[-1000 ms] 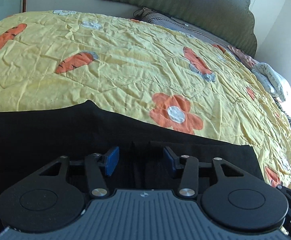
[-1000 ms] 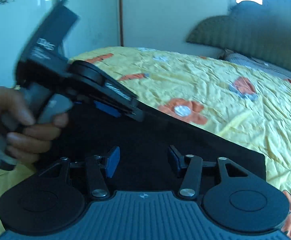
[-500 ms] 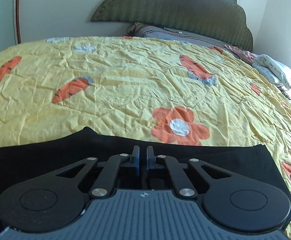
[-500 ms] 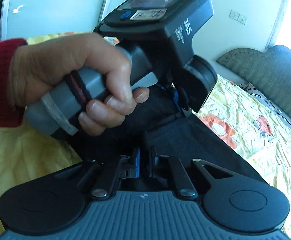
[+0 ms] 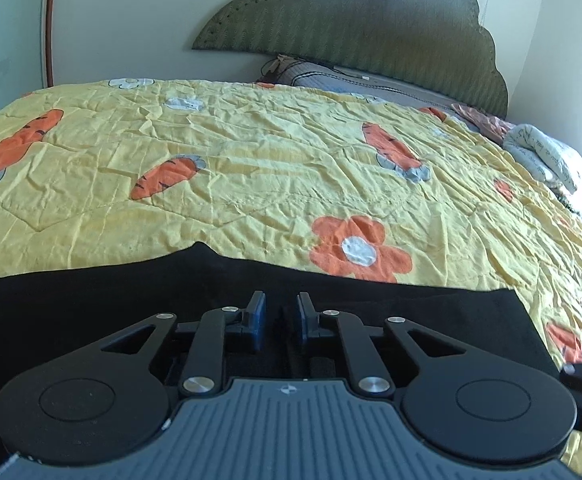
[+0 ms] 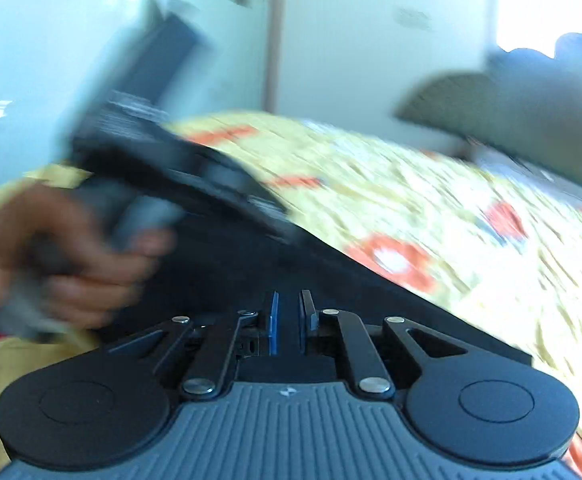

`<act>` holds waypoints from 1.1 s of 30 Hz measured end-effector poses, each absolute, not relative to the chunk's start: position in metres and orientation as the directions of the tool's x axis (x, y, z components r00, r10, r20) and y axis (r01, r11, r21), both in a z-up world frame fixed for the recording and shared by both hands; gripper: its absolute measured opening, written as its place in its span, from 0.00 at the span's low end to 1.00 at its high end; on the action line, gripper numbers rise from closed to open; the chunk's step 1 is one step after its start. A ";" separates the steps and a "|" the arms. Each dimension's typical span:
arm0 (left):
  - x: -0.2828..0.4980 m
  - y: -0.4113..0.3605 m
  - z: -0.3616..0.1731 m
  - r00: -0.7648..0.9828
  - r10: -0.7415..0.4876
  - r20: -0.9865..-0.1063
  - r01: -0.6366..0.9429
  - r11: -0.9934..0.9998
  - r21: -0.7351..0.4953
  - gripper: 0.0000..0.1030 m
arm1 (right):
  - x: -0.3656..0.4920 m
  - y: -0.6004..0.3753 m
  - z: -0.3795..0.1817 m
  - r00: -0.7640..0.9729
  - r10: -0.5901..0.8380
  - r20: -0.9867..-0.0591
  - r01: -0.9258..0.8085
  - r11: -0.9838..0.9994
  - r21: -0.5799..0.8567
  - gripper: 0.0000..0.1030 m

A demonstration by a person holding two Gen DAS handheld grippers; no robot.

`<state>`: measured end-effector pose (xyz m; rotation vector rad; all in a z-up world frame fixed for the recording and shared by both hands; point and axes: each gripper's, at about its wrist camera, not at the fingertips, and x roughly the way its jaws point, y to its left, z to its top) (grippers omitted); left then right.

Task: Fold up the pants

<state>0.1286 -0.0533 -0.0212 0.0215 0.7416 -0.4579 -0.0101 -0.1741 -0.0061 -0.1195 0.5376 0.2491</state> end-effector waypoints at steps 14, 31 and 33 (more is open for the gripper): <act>0.106 -0.052 -0.037 0.635 -0.353 -0.687 0.401 0.911 -0.098 0.30 | 0.009 -0.195 -0.031 0.802 0.092 -0.590 -0.090 0.995 0.033 0.10; 0.087 0.016 -0.011 0.724 -0.169 -0.669 0.203 0.979 -0.027 0.67 | 0.013 -0.162 -0.014 0.807 0.149 -0.571 -0.109 0.989 0.104 0.18; 0.085 0.025 -0.009 0.734 -0.142 -0.665 0.183 0.983 -0.008 0.68 | 0.014 -0.153 -0.012 0.806 0.162 -0.569 -0.127 0.987 0.100 0.34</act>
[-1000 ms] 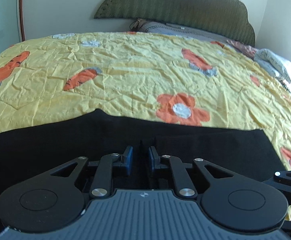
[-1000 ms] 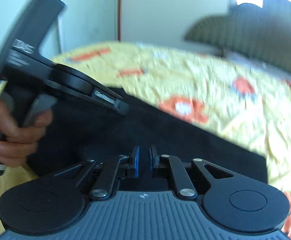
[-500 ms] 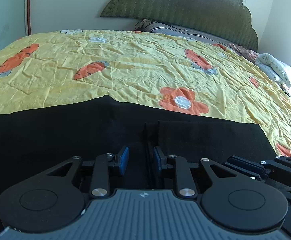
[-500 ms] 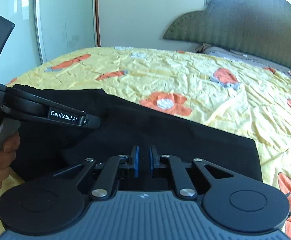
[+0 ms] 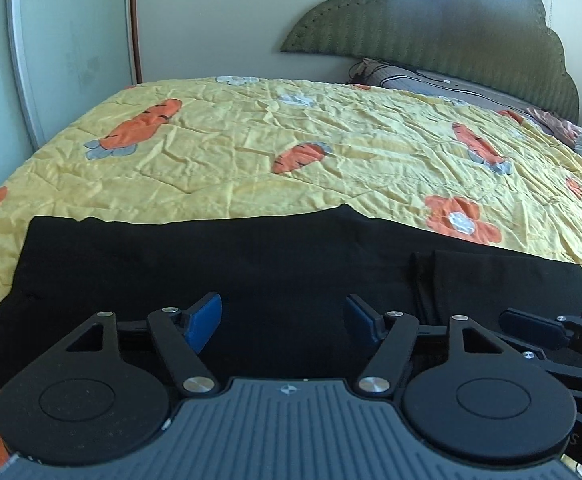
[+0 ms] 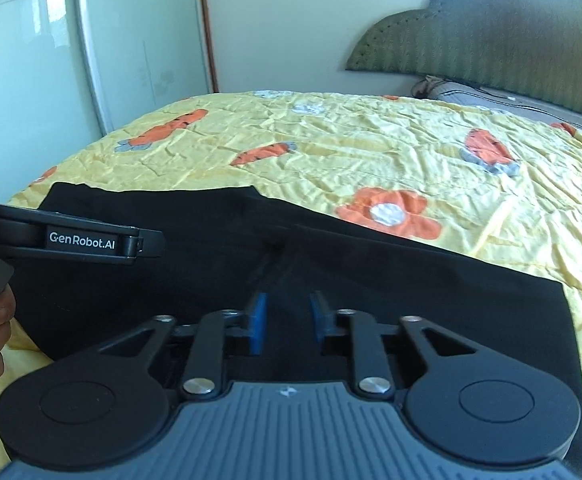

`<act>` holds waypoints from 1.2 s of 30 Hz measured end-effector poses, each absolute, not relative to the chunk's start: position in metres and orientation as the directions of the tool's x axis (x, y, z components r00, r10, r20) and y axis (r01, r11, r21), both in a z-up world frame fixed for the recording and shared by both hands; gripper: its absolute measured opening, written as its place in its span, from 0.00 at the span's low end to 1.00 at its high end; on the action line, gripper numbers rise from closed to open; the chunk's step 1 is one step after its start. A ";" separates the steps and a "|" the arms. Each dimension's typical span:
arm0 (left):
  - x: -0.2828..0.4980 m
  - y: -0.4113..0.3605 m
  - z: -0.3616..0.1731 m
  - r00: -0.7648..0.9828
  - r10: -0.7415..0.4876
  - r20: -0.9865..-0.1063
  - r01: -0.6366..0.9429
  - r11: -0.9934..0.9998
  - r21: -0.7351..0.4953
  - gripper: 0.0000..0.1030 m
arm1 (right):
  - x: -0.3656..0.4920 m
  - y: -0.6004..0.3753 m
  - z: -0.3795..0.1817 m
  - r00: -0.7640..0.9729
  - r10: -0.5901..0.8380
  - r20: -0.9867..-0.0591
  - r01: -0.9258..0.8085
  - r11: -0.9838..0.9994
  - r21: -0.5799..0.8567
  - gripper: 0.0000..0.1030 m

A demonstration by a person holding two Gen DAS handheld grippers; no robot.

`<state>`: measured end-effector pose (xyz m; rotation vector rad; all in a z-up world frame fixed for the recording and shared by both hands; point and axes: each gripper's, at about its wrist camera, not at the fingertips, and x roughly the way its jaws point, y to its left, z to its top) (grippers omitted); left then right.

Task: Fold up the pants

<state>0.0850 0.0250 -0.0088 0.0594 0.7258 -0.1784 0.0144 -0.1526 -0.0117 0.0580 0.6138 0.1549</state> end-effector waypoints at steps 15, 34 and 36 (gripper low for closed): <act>0.072 0.083 0.005 0.775 -0.039 -0.631 0.073 0.997 0.028 0.80 | 0.017 -0.089 0.005 0.822 0.222 -0.525 -0.256 0.967 0.008 0.48; 0.049 0.227 0.016 0.690 -0.010 -0.724 -0.237 0.942 -0.238 0.81 | -0.018 0.084 -0.011 0.762 0.413 -0.499 -0.632 0.644 -0.432 0.48; 0.050 0.232 0.011 0.674 -0.056 -0.736 -0.237 0.928 -0.288 0.81 | -0.020 0.093 -0.021 0.771 0.379 -0.511 -0.624 0.608 -0.491 0.48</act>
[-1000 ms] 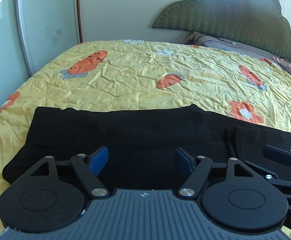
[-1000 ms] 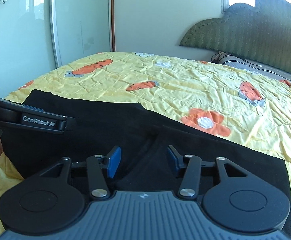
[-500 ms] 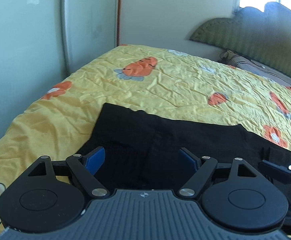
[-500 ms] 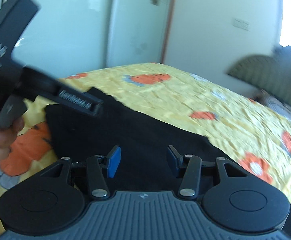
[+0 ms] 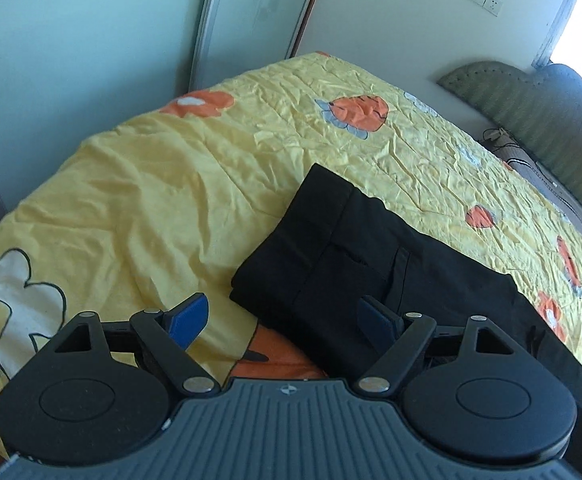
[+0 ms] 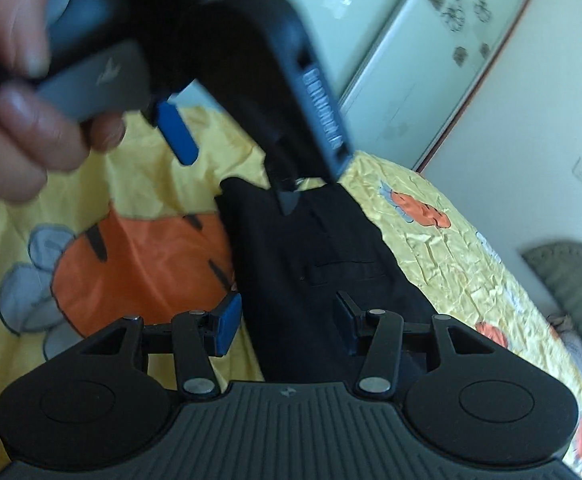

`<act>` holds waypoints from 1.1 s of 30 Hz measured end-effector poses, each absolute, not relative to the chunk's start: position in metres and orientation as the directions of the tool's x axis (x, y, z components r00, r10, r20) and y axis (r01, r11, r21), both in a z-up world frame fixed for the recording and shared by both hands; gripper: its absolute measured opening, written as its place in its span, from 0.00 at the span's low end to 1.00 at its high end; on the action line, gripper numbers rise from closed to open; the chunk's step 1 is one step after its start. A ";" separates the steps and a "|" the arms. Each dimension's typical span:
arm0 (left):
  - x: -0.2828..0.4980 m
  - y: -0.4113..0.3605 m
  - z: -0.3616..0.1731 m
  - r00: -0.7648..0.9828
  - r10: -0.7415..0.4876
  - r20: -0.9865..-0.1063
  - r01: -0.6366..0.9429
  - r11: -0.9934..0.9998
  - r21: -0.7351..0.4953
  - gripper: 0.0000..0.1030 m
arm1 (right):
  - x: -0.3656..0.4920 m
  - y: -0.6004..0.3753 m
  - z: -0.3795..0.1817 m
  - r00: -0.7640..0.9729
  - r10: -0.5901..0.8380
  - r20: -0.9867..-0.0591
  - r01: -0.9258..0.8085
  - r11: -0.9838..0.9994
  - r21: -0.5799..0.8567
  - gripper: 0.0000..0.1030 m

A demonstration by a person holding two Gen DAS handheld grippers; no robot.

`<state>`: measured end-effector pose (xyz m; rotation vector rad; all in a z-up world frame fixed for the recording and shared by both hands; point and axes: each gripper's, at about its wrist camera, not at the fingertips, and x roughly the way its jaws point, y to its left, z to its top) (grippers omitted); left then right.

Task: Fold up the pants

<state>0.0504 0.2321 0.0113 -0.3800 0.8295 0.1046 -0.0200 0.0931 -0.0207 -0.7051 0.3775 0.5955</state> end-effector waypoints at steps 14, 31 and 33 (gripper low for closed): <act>0.065 0.265 -0.035 0.658 -0.404 -0.635 -0.316 0.618 -0.720 0.85 | -0.010 0.092 -0.018 0.886 0.295 -0.358 -0.459 0.665 -0.589 0.59; 0.091 0.273 -0.041 0.689 -0.490 -0.534 -0.246 0.536 -0.808 0.71 | 0.018 0.115 -0.032 0.851 0.346 -0.396 -0.524 0.615 -0.589 0.30; 0.096 0.270 -0.043 0.687 -0.485 -0.541 -0.234 0.557 -0.797 0.72 | 0.027 0.102 -0.021 0.829 0.377 -0.414 -0.551 0.682 -0.481 0.27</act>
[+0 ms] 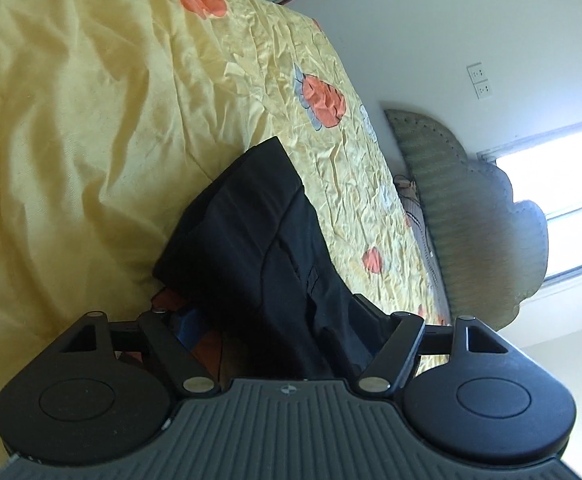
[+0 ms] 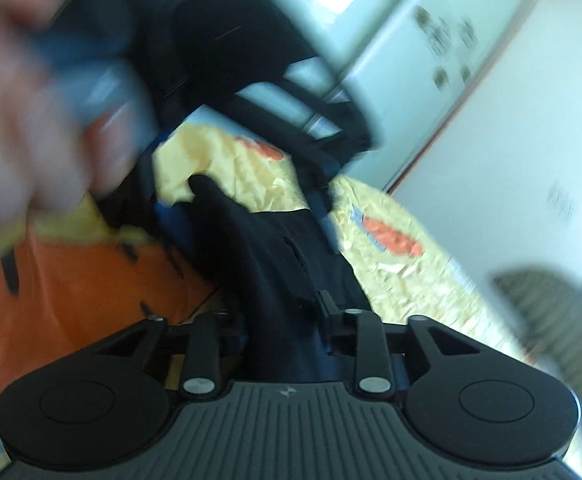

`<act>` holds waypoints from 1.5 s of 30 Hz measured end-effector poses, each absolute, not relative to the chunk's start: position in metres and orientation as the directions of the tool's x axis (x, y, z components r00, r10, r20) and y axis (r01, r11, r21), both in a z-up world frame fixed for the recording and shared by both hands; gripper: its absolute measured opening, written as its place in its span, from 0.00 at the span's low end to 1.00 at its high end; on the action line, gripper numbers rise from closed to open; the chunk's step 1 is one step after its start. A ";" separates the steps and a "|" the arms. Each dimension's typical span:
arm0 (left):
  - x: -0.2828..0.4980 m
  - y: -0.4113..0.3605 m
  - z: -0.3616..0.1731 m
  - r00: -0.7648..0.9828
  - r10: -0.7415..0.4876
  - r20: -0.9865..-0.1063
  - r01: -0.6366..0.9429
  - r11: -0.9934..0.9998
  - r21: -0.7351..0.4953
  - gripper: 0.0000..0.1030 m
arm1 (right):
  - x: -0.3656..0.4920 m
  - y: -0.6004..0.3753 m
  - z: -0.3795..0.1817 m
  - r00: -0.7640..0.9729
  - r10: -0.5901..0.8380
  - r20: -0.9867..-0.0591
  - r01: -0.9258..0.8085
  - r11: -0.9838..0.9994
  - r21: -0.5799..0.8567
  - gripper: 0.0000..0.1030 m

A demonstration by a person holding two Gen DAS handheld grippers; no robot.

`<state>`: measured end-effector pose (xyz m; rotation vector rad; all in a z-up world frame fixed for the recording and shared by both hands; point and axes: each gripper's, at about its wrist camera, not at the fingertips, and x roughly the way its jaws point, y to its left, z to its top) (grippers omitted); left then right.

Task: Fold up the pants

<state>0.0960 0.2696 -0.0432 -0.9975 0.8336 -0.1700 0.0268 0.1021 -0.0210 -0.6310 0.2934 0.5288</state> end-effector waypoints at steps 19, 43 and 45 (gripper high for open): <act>0.128 0.240 -0.038 0.716 -0.302 -0.629 -0.171 0.798 -0.578 0.25 | 0.112 0.007 -0.014 0.613 0.483 -0.626 -0.525 0.840 0.134 0.27; 0.059 0.081 0.048 0.838 -0.226 -0.496 0.069 0.946 -0.316 0.18 | 0.072 -0.078 0.028 0.738 0.585 -0.337 -0.455 0.800 0.391 0.29; 0.055 0.066 0.052 0.842 -0.238 -0.484 0.096 0.949 -0.301 0.18 | 0.069 -0.093 0.027 0.748 0.585 -0.314 -0.440 0.790 0.427 0.29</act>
